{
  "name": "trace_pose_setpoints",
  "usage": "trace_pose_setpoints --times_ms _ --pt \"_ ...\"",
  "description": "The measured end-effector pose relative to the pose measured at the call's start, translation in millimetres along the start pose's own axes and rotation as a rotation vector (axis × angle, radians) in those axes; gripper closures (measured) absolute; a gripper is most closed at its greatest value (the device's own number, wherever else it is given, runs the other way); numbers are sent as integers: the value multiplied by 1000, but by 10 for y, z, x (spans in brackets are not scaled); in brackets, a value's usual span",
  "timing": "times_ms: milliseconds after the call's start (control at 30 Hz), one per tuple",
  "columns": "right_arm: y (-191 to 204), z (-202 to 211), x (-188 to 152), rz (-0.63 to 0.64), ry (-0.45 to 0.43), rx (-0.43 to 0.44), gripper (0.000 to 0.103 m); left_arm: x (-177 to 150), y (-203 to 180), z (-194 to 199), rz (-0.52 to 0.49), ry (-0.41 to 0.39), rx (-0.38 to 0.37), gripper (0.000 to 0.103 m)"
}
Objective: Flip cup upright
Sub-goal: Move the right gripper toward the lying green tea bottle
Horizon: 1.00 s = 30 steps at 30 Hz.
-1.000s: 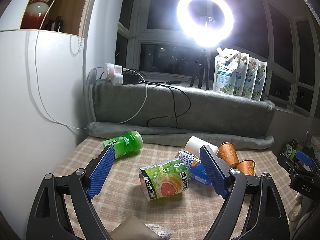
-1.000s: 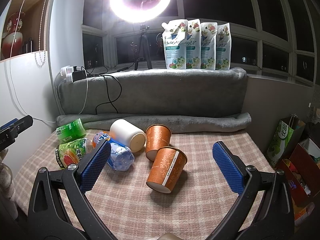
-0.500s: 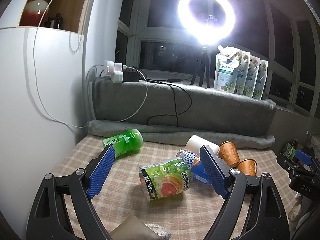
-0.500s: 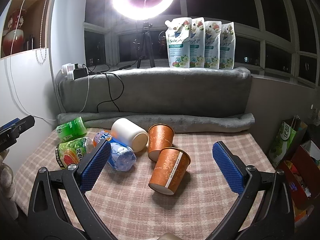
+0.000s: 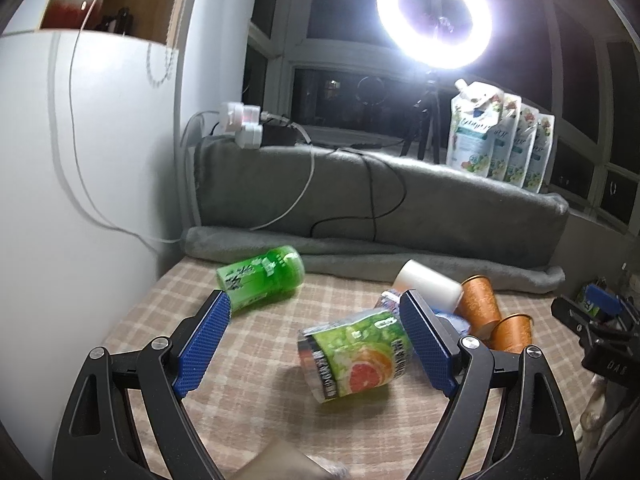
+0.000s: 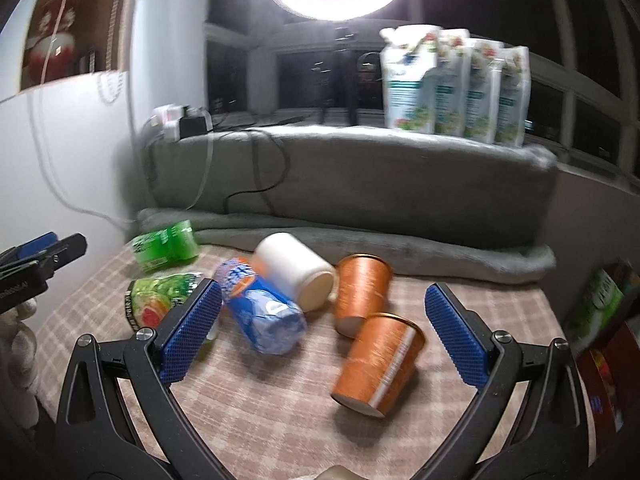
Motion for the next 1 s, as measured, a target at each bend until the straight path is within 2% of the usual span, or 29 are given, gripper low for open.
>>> trace_pose_setpoints --times_ms 300,433,600,800,1000 --pt "513 -482 410 216 19 204 0 -127 434 -144 52 92 76 17" --pt "829 -780 662 355 32 286 0 -179 609 -150 56 114 107 17" --pt "1193 -1226 915 469 62 390 3 -198 820 -183 79 129 141 17" --pt "1696 -1696 1031 636 107 531 6 -177 980 -251 90 143 165 17" --pt "2069 -2010 992 772 150 653 9 -142 1089 -338 102 156 191 17"
Point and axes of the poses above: each gripper's, at about its wrist camera, not at the fingertips, and z roughly against the way its jaws point, y to its left, x to its top, the point moved 6 cm from there along -z, roughly the way its jaws point, and after that the axes turned 15 degrees about z, right-handed, at the moved point
